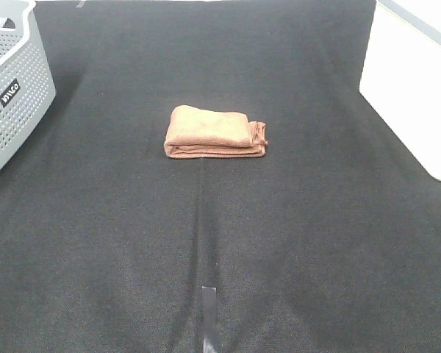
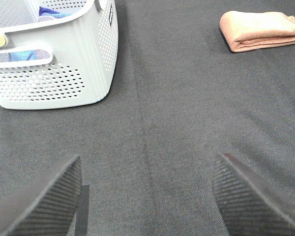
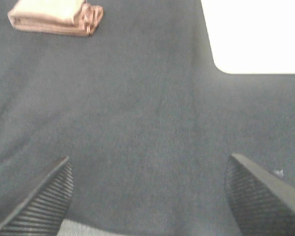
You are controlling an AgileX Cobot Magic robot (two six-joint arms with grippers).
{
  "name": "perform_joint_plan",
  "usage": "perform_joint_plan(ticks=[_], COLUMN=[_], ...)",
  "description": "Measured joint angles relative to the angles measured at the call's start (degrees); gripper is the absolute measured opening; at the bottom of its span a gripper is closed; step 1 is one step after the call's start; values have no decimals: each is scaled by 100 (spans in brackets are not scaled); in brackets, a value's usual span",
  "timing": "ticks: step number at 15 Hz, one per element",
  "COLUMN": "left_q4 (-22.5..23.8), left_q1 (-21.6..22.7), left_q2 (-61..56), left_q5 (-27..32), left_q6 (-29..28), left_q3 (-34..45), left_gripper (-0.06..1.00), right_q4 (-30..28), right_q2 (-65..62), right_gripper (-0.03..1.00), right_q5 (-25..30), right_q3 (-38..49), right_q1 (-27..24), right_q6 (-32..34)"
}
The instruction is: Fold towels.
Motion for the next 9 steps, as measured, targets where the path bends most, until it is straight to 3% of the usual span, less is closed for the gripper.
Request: perform_joint_plan(ticks=[9], left_q4=[0], left_q1=[0], left_q2=[-6], left_q5=[-11], left_q6=[0], left_q3=[0], left_gripper=[71], right_q4=[17], right_q2=[-206], right_gripper=[79], right_q5=[-6], right_q3=[0], right_q1=[0], right_q6=[0])
